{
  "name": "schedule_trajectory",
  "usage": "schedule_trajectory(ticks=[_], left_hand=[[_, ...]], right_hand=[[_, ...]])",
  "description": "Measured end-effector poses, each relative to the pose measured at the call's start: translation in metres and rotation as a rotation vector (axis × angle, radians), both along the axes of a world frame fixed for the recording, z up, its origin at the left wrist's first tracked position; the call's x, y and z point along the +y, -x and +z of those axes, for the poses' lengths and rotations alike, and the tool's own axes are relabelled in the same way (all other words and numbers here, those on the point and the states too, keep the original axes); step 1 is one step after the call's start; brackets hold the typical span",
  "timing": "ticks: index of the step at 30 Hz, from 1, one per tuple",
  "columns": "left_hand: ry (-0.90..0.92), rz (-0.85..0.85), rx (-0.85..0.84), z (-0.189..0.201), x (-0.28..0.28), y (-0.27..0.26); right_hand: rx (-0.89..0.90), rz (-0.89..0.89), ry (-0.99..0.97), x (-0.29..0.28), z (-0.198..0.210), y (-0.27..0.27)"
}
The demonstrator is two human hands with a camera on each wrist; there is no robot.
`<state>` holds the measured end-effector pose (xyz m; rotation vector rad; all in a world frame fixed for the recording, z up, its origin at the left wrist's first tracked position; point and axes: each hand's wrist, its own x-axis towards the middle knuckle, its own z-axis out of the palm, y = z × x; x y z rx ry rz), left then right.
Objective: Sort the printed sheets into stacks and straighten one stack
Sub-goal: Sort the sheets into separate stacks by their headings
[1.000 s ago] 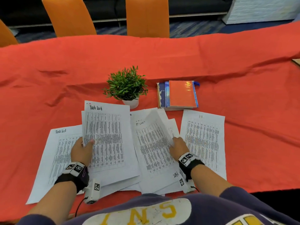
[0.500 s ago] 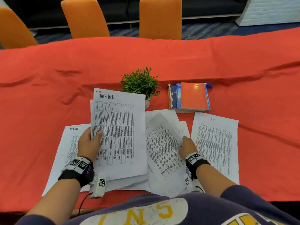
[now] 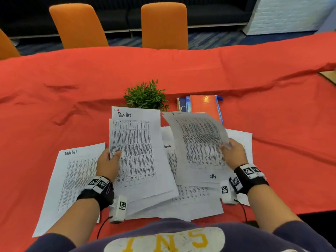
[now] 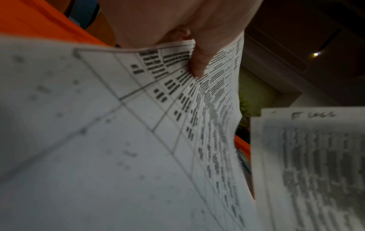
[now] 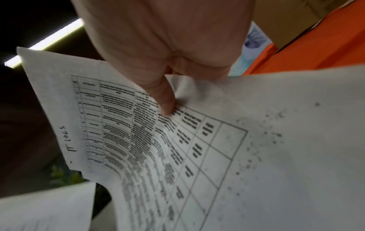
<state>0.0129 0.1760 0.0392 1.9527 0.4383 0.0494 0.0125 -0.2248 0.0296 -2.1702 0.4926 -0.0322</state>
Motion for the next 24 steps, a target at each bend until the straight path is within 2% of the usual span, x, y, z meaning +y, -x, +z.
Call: schedule_trajectory(ticks=[6, 11, 16, 20, 24], left_hand=[[-0.059, 0.000, 0.016, -0.002, -0.020, -0.014], [0.058, -0.087, 0.013, 0.012, -0.048, -0.017], [0.178, -0.147, 0.017, 0.024, -0.087, -0.011], [0.276, -0.148, 0.055, 0.017, -0.103, -0.013], [0.356, -0.115, 0.106, 0.016, -0.112, -0.011]], right_hand=[[-0.197, -0.063, -0.315, -0.030, 0.030, 0.012], [-0.164, -0.084, -0.576, -0.020, 0.028, 0.009], [-0.045, -0.008, -0.564, 0.011, 0.013, 0.011], [0.057, 0.098, -0.448, 0.029, 0.003, 0.009], [0.126, 0.163, -0.412, 0.042, 0.000, 0.004]])
